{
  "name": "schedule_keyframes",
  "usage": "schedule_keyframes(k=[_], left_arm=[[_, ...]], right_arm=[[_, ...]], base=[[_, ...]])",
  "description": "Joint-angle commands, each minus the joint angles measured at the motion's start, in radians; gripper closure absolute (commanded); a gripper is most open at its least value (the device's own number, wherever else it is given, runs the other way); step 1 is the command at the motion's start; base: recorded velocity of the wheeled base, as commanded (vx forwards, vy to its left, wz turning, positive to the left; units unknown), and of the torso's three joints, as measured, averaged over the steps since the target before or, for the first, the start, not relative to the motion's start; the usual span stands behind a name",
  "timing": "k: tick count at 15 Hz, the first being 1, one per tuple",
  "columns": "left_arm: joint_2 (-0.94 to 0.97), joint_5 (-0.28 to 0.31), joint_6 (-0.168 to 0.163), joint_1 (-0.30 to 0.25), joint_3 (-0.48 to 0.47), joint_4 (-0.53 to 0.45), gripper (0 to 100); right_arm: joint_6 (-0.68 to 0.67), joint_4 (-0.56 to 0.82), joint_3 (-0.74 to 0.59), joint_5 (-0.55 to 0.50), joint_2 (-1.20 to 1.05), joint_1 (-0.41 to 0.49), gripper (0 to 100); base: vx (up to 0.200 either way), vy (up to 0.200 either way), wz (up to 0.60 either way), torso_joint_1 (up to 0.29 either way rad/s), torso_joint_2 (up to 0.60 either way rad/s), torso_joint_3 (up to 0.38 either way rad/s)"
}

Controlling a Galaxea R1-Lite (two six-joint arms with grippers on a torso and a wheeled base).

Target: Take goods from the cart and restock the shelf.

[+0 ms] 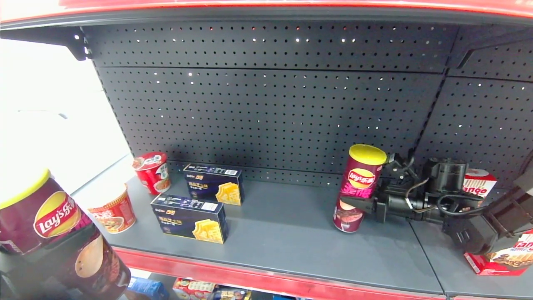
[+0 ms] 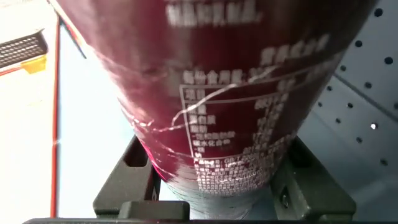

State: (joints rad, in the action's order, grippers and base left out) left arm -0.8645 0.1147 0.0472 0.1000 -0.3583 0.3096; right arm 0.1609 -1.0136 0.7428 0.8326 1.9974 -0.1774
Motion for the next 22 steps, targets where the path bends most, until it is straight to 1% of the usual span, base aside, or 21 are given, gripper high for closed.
schedule_keyframes(k=[1,4,8,13,22], left_arm=[[0.013,0.000,0.000,0.001,0.002,0.000,100],[0.032,0.000,0.000,0.000,0.010,-0.001,100],[0.039,0.000,0.000,0.000,-0.001,-0.001,100],[0.044,0.003,0.000,0.001,0.002,-0.001,100],[0.045,0.003,0.000,0.003,-0.004,0.000,100]], right_arm=[[0.000,-0.005,-0.082,0.000,-0.103,0.000,100],[0.000,-0.005,-0.151,0.000,-0.178,0.000,100],[-0.001,-0.005,-0.210,-0.001,-0.244,-0.002,100],[-0.006,-0.005,-0.232,-0.001,-0.282,0.012,100],[-0.004,-0.005,-0.240,0.000,-0.279,0.001,100]], base=[[0.000,0.000,0.00,0.000,0.00,0.000],[0.000,0.000,0.00,0.000,0.00,0.000],[0.000,0.000,0.00,0.000,0.00,0.000],[0.000,0.000,0.00,0.000,0.00,0.000],[0.000,0.000,0.00,0.000,0.00,0.000]])
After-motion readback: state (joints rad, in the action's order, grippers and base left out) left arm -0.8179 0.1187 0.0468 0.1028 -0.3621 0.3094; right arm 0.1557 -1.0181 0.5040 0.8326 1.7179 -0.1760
